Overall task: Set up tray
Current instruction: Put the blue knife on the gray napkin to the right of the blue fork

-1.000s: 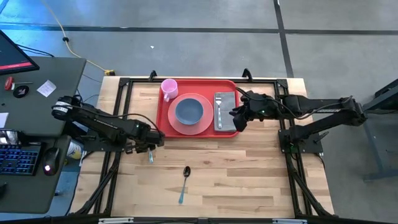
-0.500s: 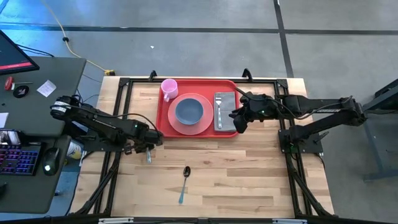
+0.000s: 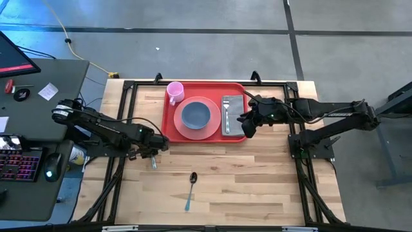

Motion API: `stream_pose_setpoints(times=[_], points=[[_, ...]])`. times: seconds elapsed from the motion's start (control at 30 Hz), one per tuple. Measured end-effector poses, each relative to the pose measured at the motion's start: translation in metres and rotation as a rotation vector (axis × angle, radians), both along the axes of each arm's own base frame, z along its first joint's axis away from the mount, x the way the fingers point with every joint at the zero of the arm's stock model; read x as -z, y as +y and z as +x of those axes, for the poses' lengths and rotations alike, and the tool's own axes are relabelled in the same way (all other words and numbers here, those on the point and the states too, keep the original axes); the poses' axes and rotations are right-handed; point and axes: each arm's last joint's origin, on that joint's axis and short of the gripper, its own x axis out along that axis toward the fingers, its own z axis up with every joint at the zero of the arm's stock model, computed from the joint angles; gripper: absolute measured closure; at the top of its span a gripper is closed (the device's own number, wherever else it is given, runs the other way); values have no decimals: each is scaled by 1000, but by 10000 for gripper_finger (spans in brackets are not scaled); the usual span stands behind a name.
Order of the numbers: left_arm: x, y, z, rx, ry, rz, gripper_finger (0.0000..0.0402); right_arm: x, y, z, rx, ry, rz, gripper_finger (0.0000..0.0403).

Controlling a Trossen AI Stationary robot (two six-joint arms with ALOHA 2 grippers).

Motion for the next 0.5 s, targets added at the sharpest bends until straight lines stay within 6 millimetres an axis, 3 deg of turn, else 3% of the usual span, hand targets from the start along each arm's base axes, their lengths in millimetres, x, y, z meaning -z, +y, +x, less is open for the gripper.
stream_pose_setpoints(times=[0.27,0.5], points=[[-6,0,5,9,-14,12,340,0,0,0,10,2,-13,316],[-14,-1,11,7,-30,32,323,0,-1,0,17,7,-22,316]])
